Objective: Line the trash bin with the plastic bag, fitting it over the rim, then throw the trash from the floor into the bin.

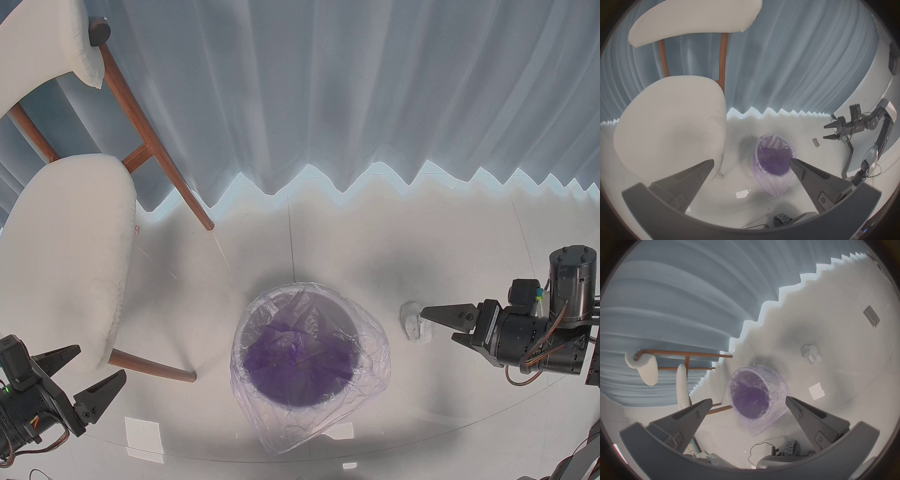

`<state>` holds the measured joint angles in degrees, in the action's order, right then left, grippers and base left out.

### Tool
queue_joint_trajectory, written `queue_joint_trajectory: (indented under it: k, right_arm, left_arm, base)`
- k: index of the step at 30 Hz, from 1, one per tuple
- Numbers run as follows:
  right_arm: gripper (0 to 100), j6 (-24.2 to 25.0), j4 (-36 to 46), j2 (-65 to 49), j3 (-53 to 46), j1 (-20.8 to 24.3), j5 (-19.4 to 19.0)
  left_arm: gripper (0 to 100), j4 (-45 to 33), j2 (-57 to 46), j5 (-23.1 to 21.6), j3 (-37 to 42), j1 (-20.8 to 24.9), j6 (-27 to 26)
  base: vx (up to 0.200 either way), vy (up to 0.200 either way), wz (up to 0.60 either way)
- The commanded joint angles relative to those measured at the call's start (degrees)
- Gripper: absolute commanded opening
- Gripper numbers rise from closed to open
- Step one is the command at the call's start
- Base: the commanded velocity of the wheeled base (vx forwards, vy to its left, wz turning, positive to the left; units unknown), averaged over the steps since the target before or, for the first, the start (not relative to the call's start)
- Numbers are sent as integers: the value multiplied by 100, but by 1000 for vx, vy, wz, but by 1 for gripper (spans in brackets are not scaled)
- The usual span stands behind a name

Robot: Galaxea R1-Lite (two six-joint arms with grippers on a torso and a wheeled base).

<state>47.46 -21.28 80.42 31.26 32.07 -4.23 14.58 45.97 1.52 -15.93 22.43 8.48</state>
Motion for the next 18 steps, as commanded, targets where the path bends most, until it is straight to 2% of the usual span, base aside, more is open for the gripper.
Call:
queue_joint_trajectory:
  k: [1,5,10,18]
  right_arm:
    - [100,-334,10,545,144,27,63]
    - [100,-439,10,685,205,80,247]
    - [100,-448,142,791,293,106,361]
    - [100,-413,889,1292,1040,247,546]
  left_arm:
    - [100,45,-71,-196,266,-441,-268]
    - [100,335,-167,-486,310,-731,-233]
    - [100,476,-176,-486,240,-837,-224]
    - [100,476,-282,-478,178,-1004,-260]
  base:
    - [0,0,0]
    - [0,0,0]
    - [0,0,0]
    - [0,0,0]
